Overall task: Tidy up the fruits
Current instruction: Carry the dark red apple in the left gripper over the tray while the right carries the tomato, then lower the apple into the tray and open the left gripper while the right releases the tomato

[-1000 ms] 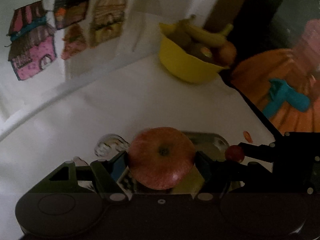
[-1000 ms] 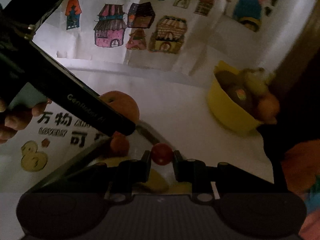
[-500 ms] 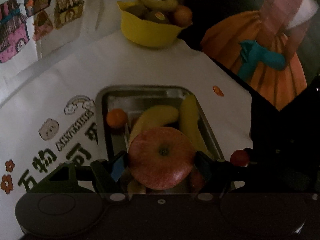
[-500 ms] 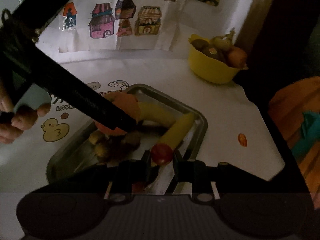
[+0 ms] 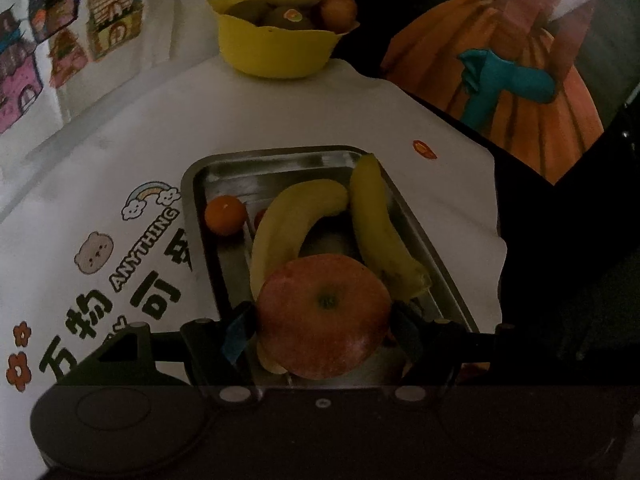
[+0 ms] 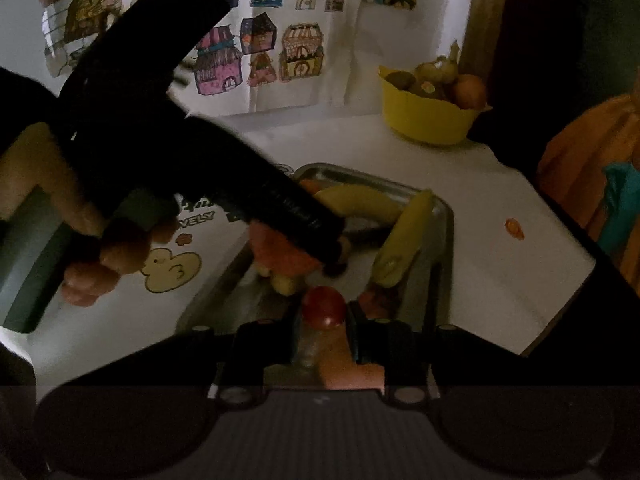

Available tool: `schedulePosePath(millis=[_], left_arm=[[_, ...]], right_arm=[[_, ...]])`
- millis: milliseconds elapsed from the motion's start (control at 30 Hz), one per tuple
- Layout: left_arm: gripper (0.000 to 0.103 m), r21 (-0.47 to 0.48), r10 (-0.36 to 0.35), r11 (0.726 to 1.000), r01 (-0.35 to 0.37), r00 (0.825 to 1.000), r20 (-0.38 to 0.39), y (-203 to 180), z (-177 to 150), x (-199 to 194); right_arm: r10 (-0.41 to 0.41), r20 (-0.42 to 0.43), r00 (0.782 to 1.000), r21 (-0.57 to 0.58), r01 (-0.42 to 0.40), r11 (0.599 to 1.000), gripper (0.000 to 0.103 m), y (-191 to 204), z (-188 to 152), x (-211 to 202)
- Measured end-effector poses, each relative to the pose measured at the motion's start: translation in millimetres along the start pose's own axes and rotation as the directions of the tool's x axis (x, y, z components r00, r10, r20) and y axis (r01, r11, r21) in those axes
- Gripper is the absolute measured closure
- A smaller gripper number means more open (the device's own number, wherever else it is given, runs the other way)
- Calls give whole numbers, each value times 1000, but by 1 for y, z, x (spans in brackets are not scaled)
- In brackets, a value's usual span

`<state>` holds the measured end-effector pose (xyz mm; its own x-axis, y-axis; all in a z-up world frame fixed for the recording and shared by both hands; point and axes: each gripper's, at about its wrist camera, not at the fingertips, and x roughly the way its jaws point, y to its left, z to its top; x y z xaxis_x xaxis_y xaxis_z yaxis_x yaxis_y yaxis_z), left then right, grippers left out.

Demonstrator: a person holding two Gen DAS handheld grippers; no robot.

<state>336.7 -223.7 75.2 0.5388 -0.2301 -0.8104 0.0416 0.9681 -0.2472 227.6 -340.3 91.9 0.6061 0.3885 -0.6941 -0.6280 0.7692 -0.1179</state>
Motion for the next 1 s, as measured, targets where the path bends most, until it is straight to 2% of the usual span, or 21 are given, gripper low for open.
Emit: schedulePosePath(millis=[167, 500, 1000], left_arm=[[28, 58, -11, 998, 12, 1000, -8, -7, 0, 2], [28, 173, -12, 985, 18, 999, -32, -27, -4, 10], [28, 205, 25, 979, -14, 998, -54, -35, -10, 23]], right_arm=[[-14, -3, 1000, 68, 14, 998, 76, 13, -15, 5], [-92, -6, 996, 169, 92, 981, 76, 25, -28, 18], [-129, -14, 992, 288, 128, 949, 76, 23, -33, 36]])
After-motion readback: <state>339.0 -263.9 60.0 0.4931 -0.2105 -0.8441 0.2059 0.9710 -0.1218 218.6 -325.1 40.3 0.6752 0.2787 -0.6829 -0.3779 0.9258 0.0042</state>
